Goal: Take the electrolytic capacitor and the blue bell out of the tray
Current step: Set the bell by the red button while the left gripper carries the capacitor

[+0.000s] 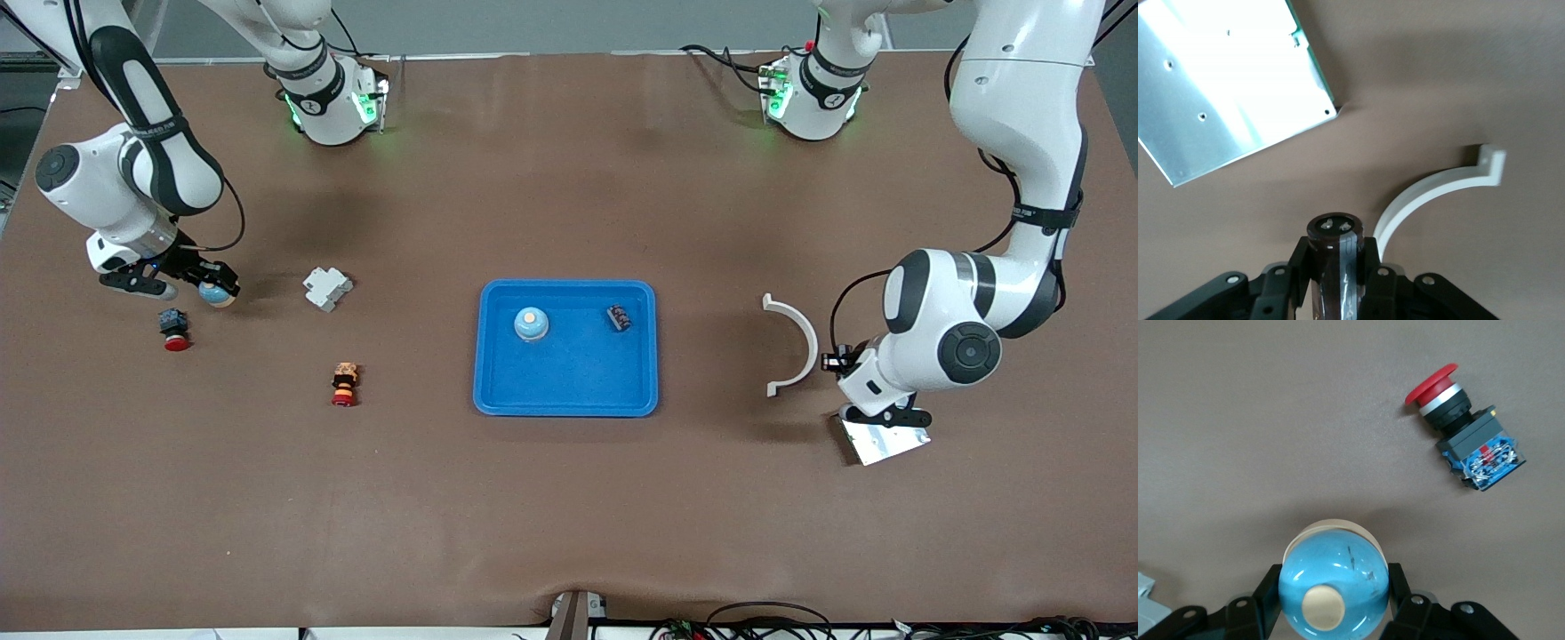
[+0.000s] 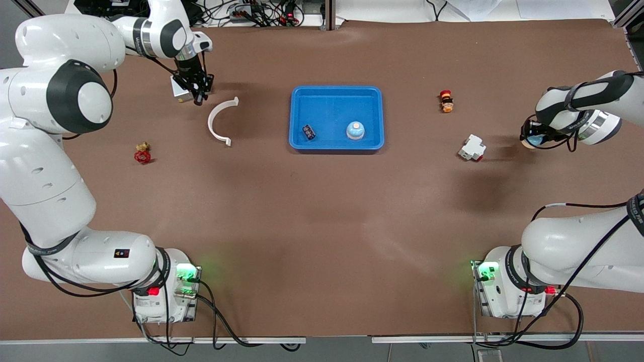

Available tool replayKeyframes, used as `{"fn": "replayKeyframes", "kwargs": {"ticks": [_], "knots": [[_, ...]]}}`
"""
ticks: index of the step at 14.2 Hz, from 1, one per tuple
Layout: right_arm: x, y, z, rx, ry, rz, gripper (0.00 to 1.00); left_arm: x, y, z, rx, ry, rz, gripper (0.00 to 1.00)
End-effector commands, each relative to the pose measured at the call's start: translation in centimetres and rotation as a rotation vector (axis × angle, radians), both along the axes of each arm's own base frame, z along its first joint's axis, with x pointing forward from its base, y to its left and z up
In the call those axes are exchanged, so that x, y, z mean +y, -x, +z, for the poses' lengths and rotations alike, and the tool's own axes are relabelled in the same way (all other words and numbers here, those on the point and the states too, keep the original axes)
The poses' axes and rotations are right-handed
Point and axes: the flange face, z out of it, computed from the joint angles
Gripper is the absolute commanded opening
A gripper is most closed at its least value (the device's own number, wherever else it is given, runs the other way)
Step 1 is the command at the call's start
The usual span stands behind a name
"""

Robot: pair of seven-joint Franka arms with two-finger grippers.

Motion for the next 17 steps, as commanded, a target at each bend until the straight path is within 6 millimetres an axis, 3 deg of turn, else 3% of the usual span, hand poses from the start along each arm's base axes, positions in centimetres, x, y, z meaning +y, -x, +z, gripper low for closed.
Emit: {"fn": "replayKeyframes", "kwargs": {"ticks": [1,9,17], "knots": [[0.0,-0.1,-0.9,0.0,-0.008,0.007,0.0,0.7,1.0,0.1,-0.008,-0.023,-0.019,0.0],[-0.1,0.0,-2.7,-0.005,0.016,0.022,0.0,0.7,1.3,-2.8,-0.028,-0.012,-0.023,0.0],[-0.6,0.4,-5.0,-0.015,0.044,0.007,0.0,2.1,1.3,-5.0,-0.024,-0.036,-0.035,0.0]]}}
